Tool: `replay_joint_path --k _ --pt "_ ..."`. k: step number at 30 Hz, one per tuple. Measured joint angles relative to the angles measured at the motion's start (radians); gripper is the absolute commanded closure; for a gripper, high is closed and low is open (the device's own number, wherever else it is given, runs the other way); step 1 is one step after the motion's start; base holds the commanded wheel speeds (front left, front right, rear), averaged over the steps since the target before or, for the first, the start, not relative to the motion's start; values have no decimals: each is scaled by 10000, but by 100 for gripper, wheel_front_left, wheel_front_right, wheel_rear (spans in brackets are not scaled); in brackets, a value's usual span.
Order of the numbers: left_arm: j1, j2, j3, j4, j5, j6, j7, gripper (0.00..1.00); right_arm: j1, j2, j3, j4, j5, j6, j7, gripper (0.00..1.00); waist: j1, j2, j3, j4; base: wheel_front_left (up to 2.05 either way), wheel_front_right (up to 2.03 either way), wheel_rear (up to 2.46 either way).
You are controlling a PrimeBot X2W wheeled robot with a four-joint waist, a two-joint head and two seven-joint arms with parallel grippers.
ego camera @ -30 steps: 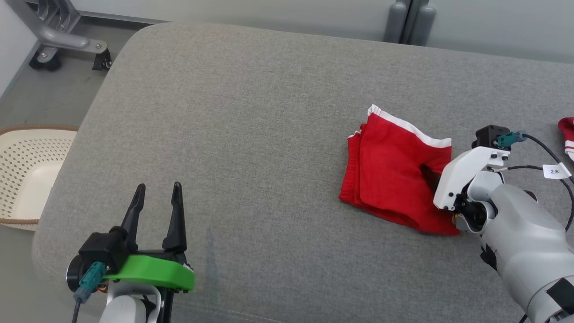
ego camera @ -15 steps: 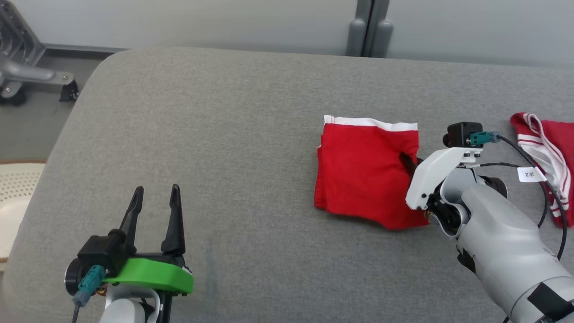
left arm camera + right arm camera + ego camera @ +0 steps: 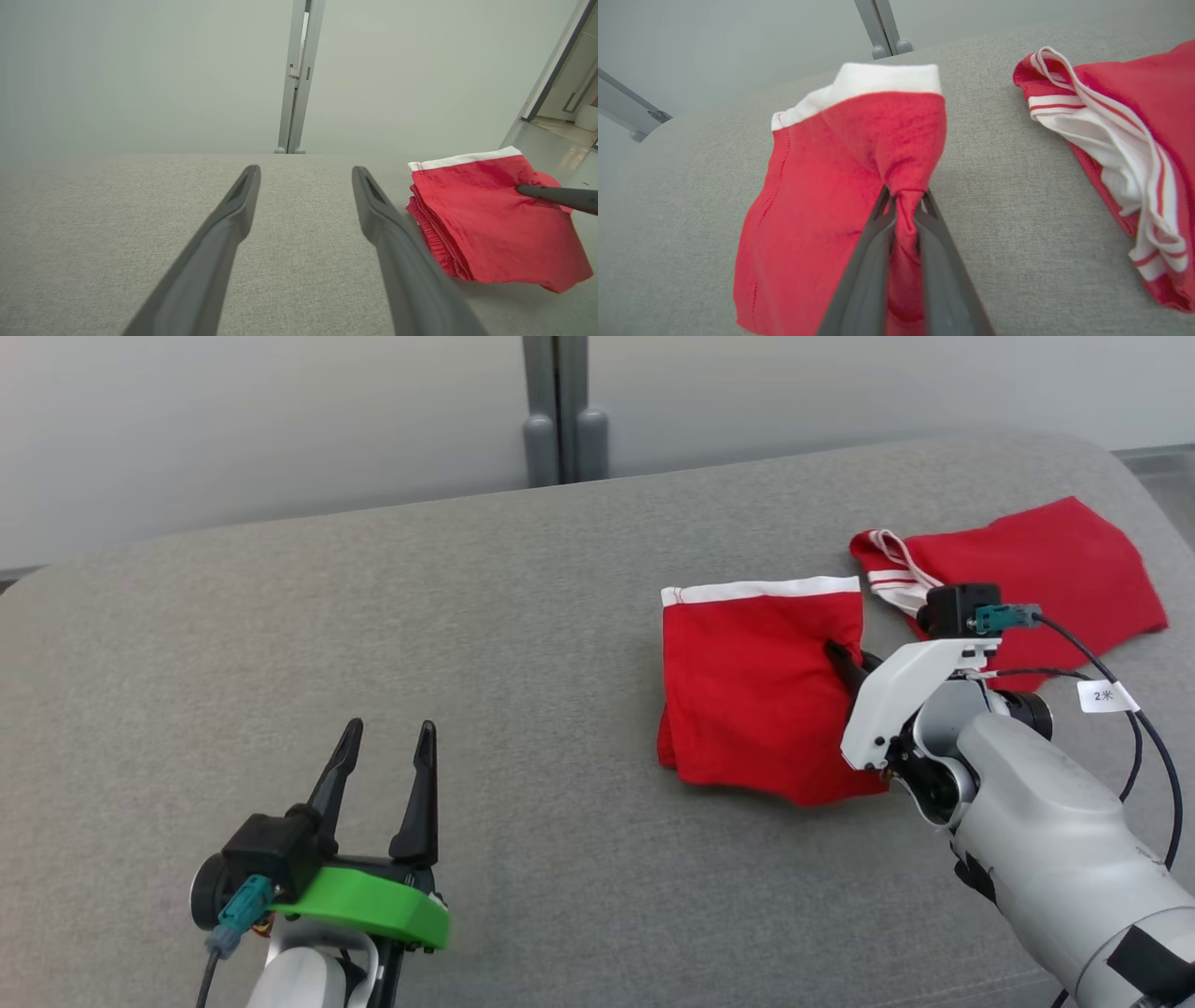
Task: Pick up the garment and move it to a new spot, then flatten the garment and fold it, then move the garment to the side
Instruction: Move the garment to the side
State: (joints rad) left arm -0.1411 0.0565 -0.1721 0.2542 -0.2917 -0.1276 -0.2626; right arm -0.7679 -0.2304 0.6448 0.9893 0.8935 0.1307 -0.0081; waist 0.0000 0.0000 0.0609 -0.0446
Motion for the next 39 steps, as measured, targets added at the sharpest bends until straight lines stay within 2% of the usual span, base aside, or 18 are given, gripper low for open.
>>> replay_joint_path --k 9,15,18,23,32,35,39 --pt "-217 -15 -324 169 142 -4 0 0 238 -25 359 -297 362 0 -297 100 0 0 -28 -1435 0 0 0" --pt "-438 0 -558 255 320 -10 0 0 76 -301 589 -581 546 0 -389 100 0 0 281 -1761 0 0 0" --pt "-651 33 -669 276 364 -10 0 0 -393 -777 709 -738 608 0 -238 100 0 0 545 -1751 0 0 0" --pt "-1081 111 -723 270 376 -10 0 0 -1389 -1919 1269 -1024 345 0 73 100 0 0 1167 -1539 0 0 0" --pt "-1667 111 -780 265 376 -10 0 0 -2966 -3841 2255 -1223 -25 8 652 100 0 0 2521 -740 0 0 0" --pt "-1839 96 -807 182 389 -10 0 0 -3544 -4660 2518 -1149 -301 10 637 100 0 0 2941 -428 0 0 0" --pt "-1972 58 -901 165 391 -10 0 0 -4088 -5214 2872 -913 -512 10 721 100 0 0 3445 -109 0 0 0"
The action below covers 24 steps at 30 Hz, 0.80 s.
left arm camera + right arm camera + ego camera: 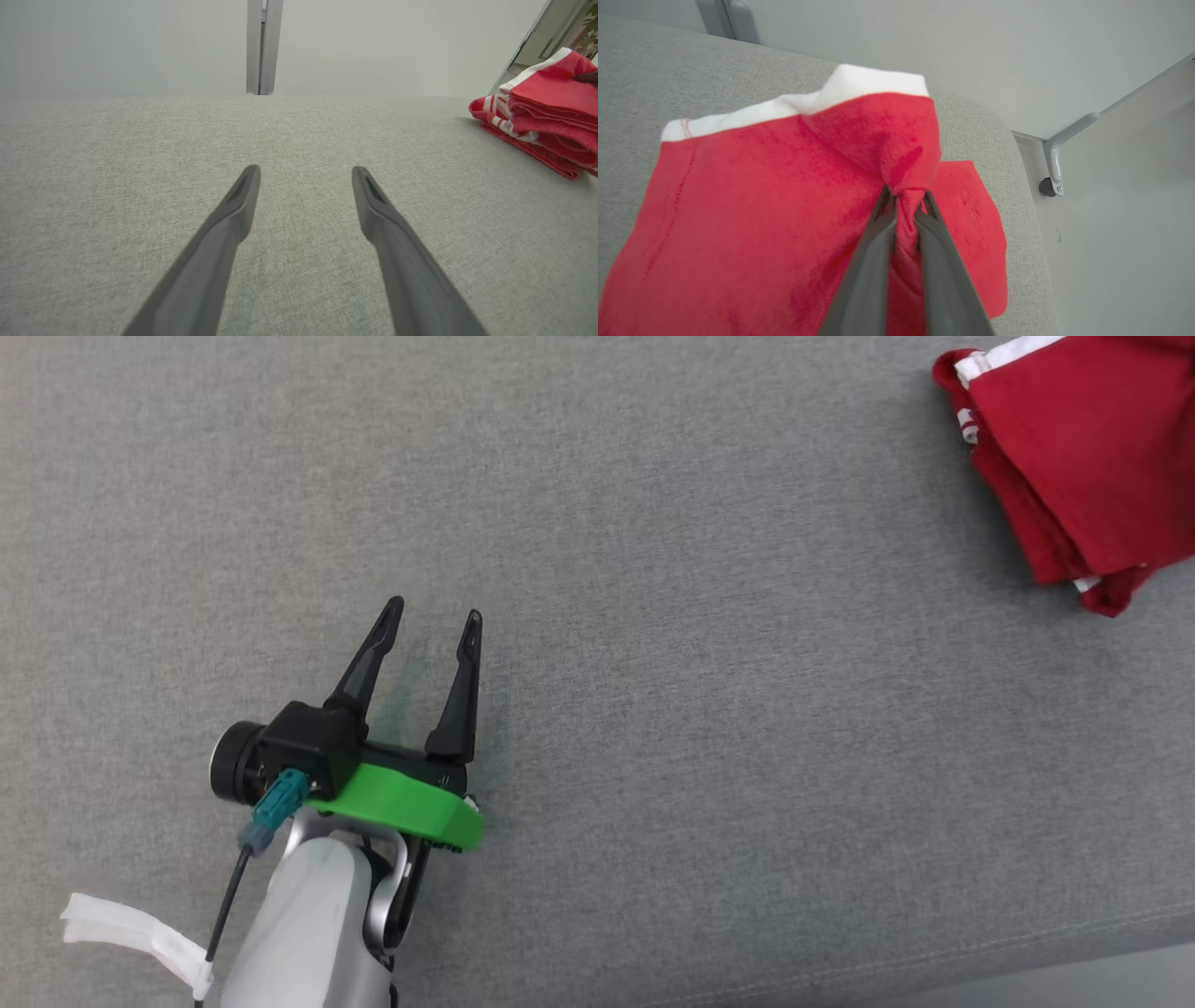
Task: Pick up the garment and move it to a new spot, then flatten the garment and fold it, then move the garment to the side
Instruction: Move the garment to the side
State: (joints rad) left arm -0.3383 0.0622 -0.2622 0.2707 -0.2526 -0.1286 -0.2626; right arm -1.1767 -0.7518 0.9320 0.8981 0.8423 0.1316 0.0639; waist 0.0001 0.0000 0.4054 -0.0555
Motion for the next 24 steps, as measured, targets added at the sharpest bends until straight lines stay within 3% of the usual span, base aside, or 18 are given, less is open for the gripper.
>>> replay_joint_path --k 4,5,6,7,8,16,24 --pt "-209 -35 -25 -21 -4 0 0 0 -174 -167 301 583 -113 0 -54 100 0 0 430 335 0 0 0" --pt "-214 -40 -27 -21 -4 0 0 0 -198 -155 303 849 -100 0 -56 89 0 0 510 430 0 0 0" --pt "-214 -46 -12 -17 -4 0 0 0 -195 -119 326 1049 -102 0 -54 62 0 0 562 503 0 0 0" --pt "-214 -50 17 -15 -4 -2 0 0 -190 -38 328 1313 -105 0 -140 24 0 0 618 590 0 0 0" --pt "-215 -52 46 -8 -4 -2 0 0 -191 50 326 1590 -176 0 -397 0 0 1 657 674 0 0 0" --pt "-70 -77 531 -293 -2 2 0 0 -146 815 332 3281 -811 0 -2080 0 0 0 232 927 0 0 0" --pt "918 44 1586 -546 -4 52 0 0 244 1542 178 3388 -1068 0 -3135 0 0 0 -997 793 0 0 0"
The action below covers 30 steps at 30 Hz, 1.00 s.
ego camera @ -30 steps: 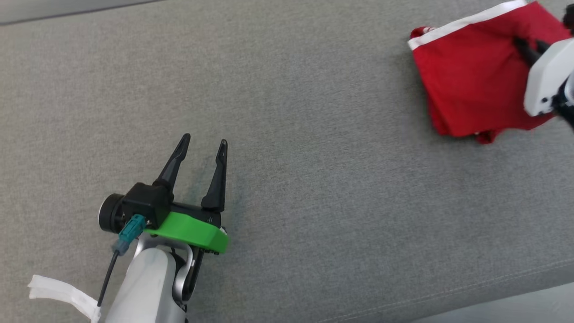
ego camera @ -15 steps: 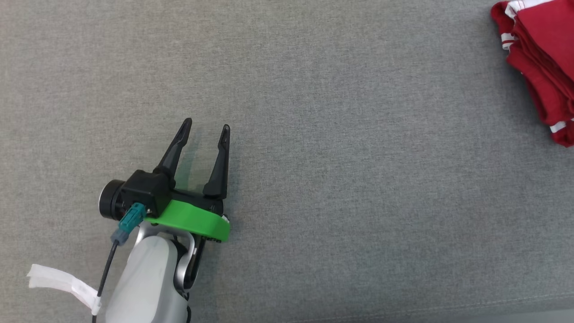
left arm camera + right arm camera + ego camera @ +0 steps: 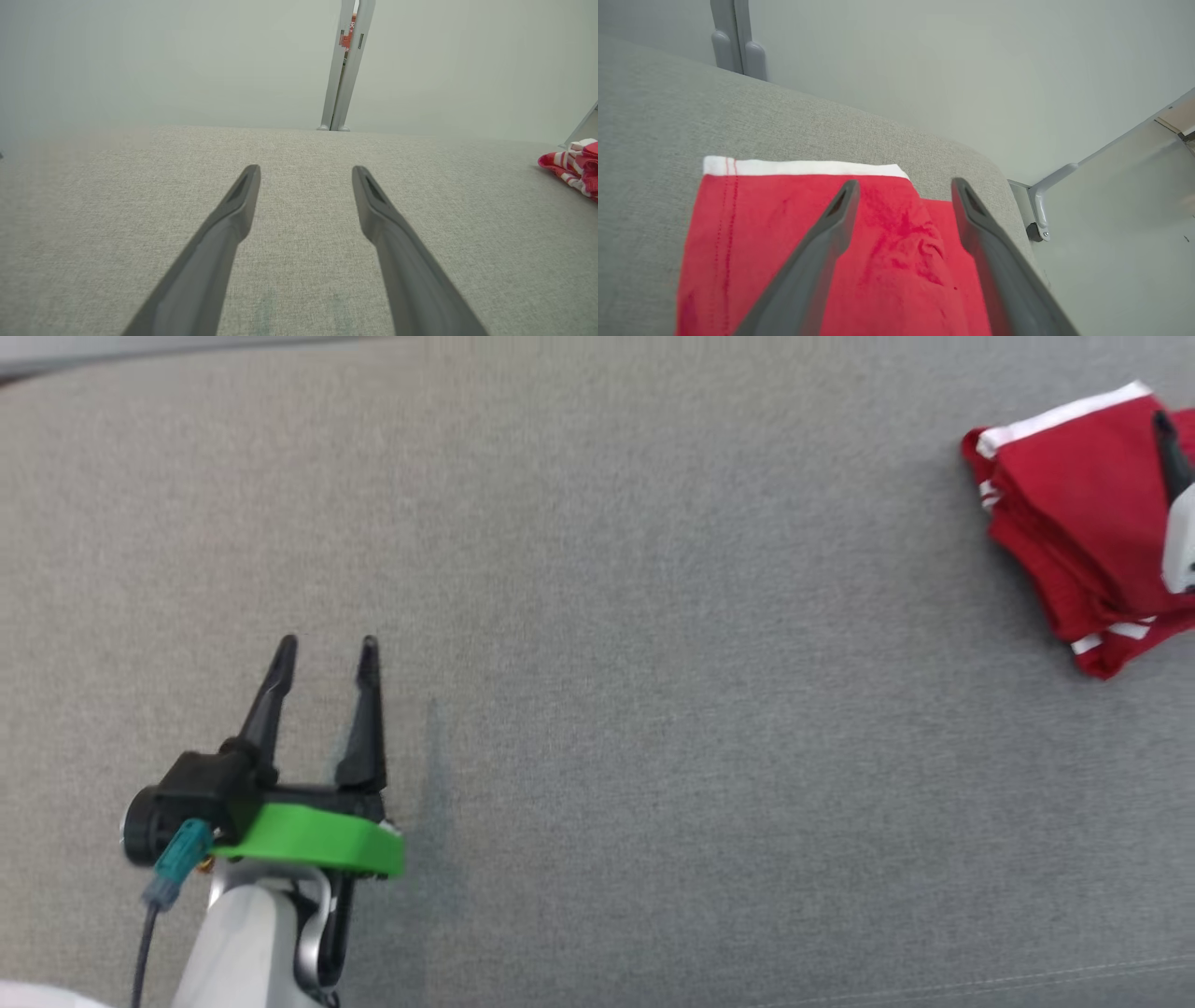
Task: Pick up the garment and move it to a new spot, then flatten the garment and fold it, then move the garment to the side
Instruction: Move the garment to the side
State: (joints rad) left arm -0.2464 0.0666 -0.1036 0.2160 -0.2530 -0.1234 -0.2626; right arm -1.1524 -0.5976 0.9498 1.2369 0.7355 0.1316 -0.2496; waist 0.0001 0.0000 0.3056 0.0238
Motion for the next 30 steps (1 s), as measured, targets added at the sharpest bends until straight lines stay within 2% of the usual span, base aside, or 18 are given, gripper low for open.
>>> replay_joint_path --k 4,10,19,26,30 --pt "538 104 407 -56 -58 0 0 0 421 389 -387 -685 159 0 -107 0 0 0 -830 -200 0 0 0" --pt "1156 174 844 -29 -397 35 0 0 1642 594 -1570 -2564 107 0 -125 0 -1 0 -1979 -538 0 0 0" --pt "1678 242 1197 71 -700 105 0 0 4420 955 -4410 -4886 -1099 0 -130 0 -1 0 -3161 -1012 0 0 0" --pt "2291 173 1453 128 -874 180 0 0 6853 1891 -6590 -6732 -2079 -2 -132 0 -1 0 -3643 -1179 0 0 0" --pt "2528 102 1453 163 -631 178 0 0 8124 2502 -7242 -7593 -2669 -2 -130 0 -1 0 -3759 -1160 0 0 0"
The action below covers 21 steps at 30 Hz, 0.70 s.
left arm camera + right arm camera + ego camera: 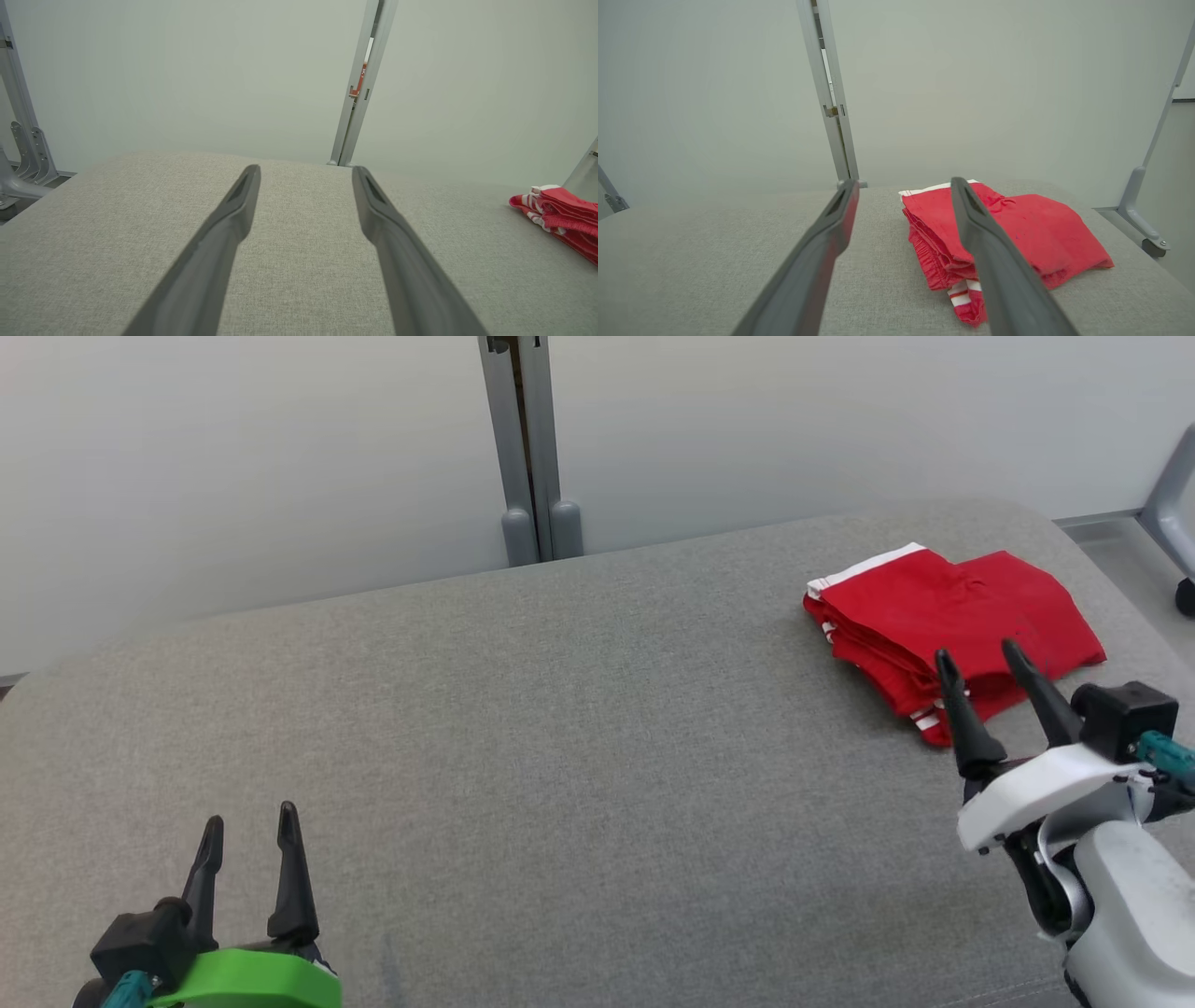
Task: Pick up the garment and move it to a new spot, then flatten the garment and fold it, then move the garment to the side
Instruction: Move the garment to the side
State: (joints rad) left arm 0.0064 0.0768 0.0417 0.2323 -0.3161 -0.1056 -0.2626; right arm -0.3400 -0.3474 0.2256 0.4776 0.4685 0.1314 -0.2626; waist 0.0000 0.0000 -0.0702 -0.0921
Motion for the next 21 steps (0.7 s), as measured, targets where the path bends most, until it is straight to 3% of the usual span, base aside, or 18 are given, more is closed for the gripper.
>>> replay_joint_path --k 11,21 --pt "128 -40 140 249 796 -15 0 0 1059 817 -138 -646 -894 0 0 0 0 0 -36 185 0 0 0" --pt "90 -130 199 512 897 -130 0 0 1162 928 -194 -573 -1156 0 0 0 0 0 -40 301 0 0 0"
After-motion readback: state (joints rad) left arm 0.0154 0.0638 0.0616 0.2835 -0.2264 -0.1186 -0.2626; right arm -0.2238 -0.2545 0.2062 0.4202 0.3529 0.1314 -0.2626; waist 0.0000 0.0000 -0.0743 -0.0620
